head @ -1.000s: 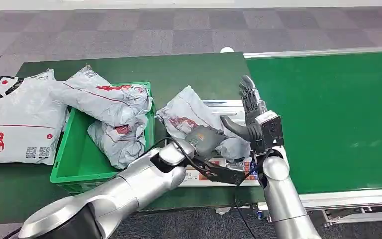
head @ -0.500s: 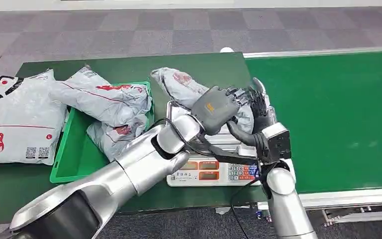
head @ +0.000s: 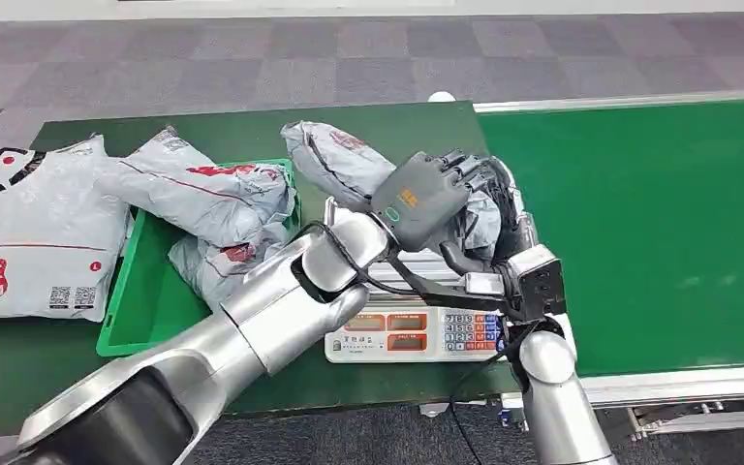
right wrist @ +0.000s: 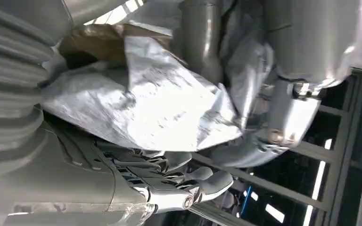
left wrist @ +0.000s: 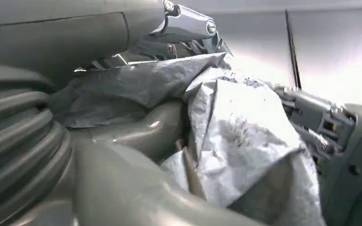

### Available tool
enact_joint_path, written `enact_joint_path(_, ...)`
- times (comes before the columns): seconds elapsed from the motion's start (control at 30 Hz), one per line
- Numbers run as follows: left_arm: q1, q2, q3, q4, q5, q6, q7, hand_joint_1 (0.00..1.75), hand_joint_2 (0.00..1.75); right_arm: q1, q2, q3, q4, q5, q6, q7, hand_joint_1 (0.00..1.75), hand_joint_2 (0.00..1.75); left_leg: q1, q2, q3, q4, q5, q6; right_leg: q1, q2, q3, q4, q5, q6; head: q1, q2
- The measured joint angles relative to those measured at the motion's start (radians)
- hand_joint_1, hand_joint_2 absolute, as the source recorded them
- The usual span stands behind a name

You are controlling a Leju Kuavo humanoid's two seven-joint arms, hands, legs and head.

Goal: Moved the parcel from conveyor to table for the left to box.

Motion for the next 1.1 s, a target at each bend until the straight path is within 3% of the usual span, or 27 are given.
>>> enact_joint_path(0.3, 0.039, 0.02, 0.253, -0.022, -0.292, 0.067, 0.025, 1.75, 1.75, -0.001, 0.0, 0.0, 0.0, 0.01, -0.02, 0.035, 0.0, 1.75, 0.0, 0.0, 0.0, 0.0, 0.0, 0.0, 0.0, 0.0, 0.0, 0.0, 0.0, 0.0, 0.0, 0.0)
enact_joint_path(0.43, 0.126, 0.124, 0.403, -0.057, -0.456, 0.068, 0.28, 1.75, 1.75, 0.016, -0.01, -0.002, 0.003, 0.03, -0.087, 0.06, 0.0, 1.75, 0.0, 0.008, 0.005, -0.002, -0.001, -0.002, 0.0, 0.009, 0.001, 0.0, 0.0, -0.001, 0.0, 0.0)
enact_joint_path(0.63, 0.265, 0.217, 0.628, -0.108, -0.493, 0.13, 0.282, 1.75, 1.75, 0.044, -0.03, -0.059, 0.011, 0.028, -0.105, 0.055, 0.0, 1.75, 0.001, 0.006, 0.003, -0.002, -0.001, -0.003, 0.001, 0.007, 0.0, 0.0, 0.0, -0.002, 0.0, 0.0)
enact_joint_path(0.9, 0.454, 0.281, 0.756, -0.279, -0.493, 0.14, 0.366, 1.75, 1.75, 0.144, -0.032, -0.16, -0.03, 0.023, -0.109, 0.061, 0.0, 1.75, 0.001, 0.007, 0.004, -0.002, -0.004, -0.004, 0.0, 0.008, 0.0, 0.0, -0.003, -0.003, 0.0, 0.0)
enact_joint_path(1.1, 0.628, 0.313, 0.777, -0.456, -0.493, 0.142, 0.388, 1.75, 1.75, 0.206, -0.034, -0.206, -0.077, 0.019, -0.102, 0.056, 0.0, 1.75, 0.001, 0.007, 0.004, -0.003, -0.005, -0.004, 0.001, 0.008, 0.0, 0.0, -0.005, -0.004, 0.0, 0.0)
